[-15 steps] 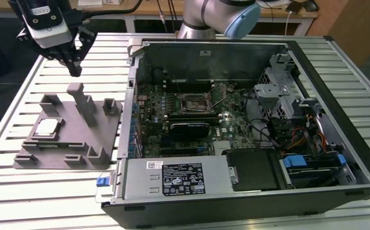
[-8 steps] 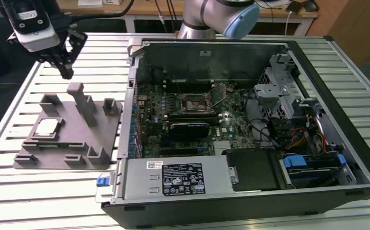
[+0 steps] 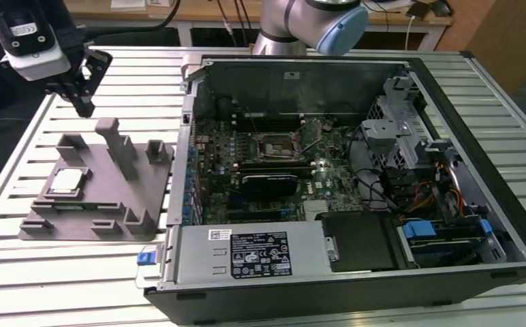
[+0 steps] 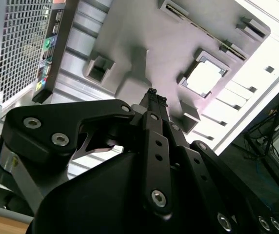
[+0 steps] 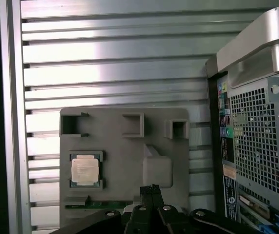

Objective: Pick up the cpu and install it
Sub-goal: 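Reach for the cpu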

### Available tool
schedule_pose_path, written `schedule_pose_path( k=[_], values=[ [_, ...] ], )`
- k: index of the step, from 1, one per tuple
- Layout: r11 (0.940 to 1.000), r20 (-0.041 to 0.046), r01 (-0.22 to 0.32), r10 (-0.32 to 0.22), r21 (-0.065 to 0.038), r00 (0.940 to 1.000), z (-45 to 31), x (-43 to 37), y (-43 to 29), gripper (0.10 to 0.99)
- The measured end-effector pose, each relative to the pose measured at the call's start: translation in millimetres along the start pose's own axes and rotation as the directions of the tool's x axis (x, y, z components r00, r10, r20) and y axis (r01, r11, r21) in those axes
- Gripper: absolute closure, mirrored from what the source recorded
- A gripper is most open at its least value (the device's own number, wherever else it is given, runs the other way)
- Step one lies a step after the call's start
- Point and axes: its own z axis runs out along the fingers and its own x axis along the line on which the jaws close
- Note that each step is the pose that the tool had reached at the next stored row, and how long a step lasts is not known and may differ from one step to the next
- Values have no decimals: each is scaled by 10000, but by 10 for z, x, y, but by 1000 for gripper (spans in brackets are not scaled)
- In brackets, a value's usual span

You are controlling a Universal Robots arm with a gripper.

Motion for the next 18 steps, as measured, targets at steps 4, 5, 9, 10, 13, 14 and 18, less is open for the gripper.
schedule_pose_path(
  k=[4,5,9,10,13,14,18],
  values=[
    [10000,1,1,-1,10,10000,42,79,-8,980],
    [10000,3,0,0,11,10000,55,94,-9,980],
    [10000,0,1,-1,21,10000,102,157,-16,980],
    [10000,1,0,0,23,10000,114,174,-17,980],
    [10000,3,0,0,30,10000,147,221,-22,980],
    [10000,3,1,-1,34,10000,158,235,-23,980],
    [10000,3,1,-1,50,10000,195,297,-28,980]
  ],
)
